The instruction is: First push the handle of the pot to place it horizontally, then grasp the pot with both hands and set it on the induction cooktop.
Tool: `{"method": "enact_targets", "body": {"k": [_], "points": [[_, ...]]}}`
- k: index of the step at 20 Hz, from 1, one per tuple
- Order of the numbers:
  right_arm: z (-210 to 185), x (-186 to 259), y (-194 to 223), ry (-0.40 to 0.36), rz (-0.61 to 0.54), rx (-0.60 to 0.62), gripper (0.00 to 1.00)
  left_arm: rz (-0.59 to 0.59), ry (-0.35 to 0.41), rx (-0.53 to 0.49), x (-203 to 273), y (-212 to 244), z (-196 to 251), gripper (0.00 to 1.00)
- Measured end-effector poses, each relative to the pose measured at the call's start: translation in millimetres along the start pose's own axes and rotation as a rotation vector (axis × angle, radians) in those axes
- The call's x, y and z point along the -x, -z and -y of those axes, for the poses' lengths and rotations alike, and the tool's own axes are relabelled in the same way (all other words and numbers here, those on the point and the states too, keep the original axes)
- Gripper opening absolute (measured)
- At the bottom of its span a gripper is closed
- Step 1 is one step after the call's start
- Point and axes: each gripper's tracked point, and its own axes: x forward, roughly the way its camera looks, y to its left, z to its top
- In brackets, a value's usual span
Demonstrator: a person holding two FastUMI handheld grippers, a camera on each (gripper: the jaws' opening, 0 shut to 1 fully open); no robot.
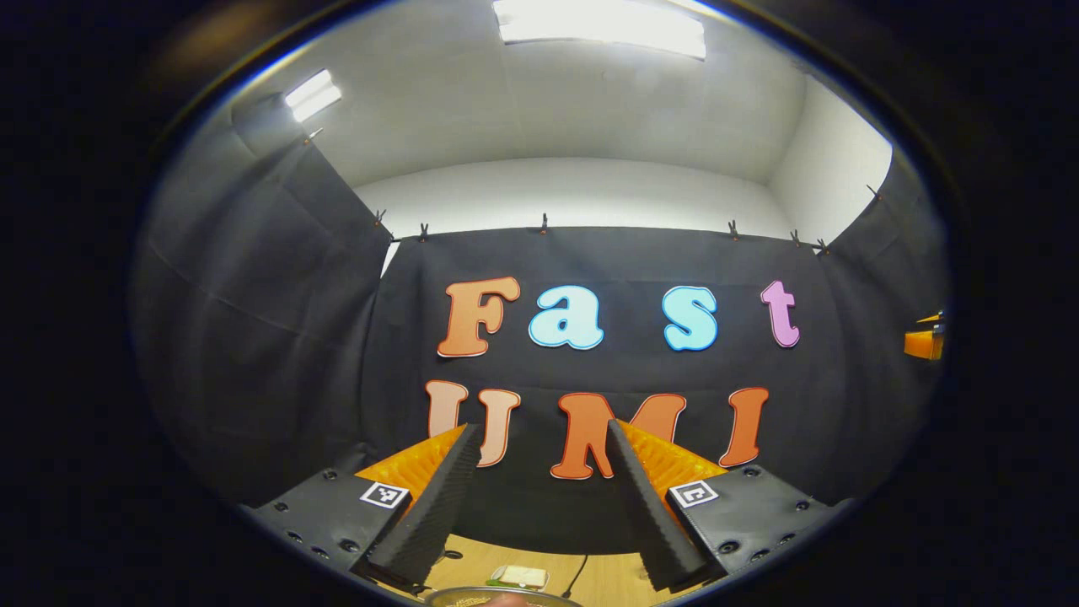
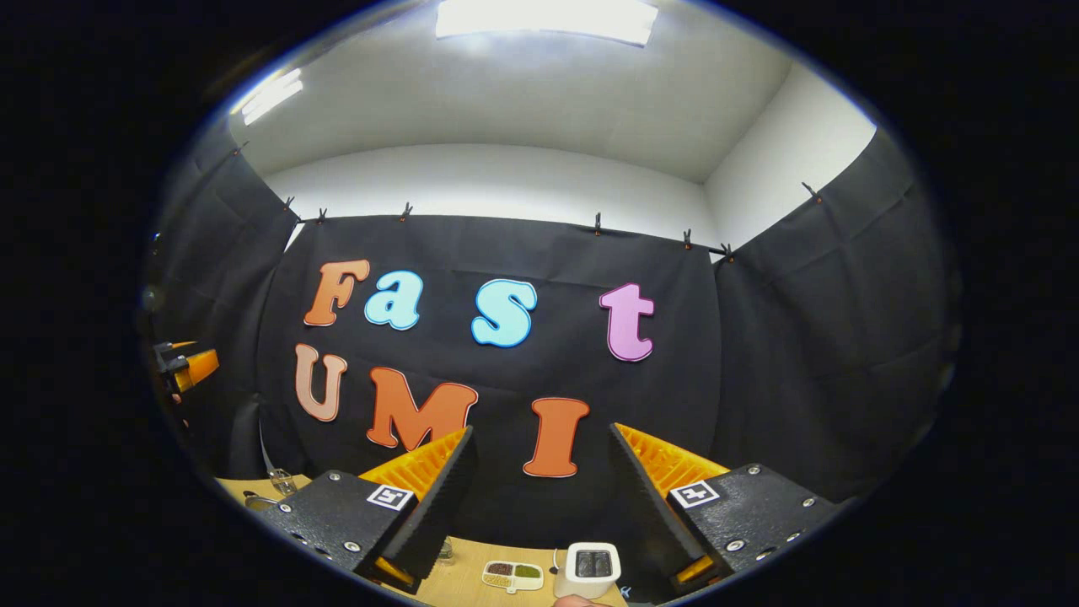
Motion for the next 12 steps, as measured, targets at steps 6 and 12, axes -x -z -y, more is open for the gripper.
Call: {"method": "enact_targets", "body": {"k": [6, 12], "points": [[-18.8, -7.0, -5.5, -0.012, 0.02, -0.016, 0.97, -0.006, 0.017, 0.002, 0.6, 2.5, -6.3, 0.96], [-30.5, -10.2, -6.1, -0.024, 0.024, -0.016, 0.95, -0.009, 0.015, 0.018, -0.4, 6.2, -13.6, 0.96]]}}
